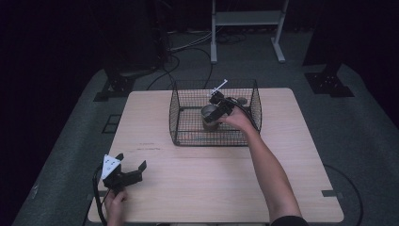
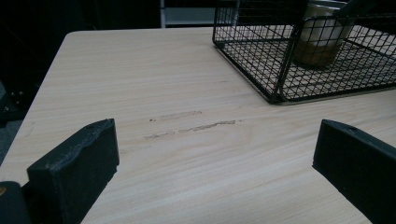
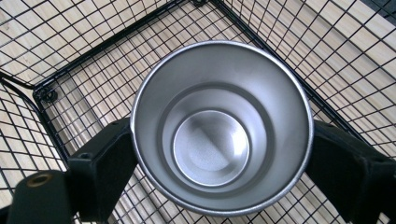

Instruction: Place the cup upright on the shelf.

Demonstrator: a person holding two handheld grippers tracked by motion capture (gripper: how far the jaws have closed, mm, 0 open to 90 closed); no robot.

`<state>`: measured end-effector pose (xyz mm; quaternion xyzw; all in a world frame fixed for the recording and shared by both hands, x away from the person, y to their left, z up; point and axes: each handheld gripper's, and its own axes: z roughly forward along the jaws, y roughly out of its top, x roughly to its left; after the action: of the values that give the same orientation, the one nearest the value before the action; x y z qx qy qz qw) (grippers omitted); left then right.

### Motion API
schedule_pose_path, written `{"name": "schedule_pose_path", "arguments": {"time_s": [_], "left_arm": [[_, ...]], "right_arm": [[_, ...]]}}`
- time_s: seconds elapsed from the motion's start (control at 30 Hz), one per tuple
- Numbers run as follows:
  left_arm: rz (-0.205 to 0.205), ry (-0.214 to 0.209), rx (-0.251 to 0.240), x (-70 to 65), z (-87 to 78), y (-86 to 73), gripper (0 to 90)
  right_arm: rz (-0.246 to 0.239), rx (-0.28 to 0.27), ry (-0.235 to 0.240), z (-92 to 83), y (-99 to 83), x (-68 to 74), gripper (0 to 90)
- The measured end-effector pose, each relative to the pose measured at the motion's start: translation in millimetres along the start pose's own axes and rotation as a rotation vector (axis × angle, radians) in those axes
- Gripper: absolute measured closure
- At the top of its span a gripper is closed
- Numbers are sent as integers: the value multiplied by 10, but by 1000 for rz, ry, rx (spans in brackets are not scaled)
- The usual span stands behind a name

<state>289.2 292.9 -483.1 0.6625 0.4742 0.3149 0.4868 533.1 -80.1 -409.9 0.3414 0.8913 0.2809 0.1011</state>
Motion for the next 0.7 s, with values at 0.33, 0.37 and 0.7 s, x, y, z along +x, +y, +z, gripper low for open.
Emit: {"name": "schedule_pose_path", "arguments": {"time_s": [0.33, 0.37, 0.7], "left_arm": [[3, 0, 4, 3, 1, 1, 0], [3, 0, 4, 3, 1, 1, 0], [3, -1, 3, 3, 5, 1, 0]], "right_arm": [[34, -77, 23, -113, 13, -51, 103], [34, -77, 23, -113, 13, -51, 103], [70, -138, 39, -309, -10, -103, 89]]}}
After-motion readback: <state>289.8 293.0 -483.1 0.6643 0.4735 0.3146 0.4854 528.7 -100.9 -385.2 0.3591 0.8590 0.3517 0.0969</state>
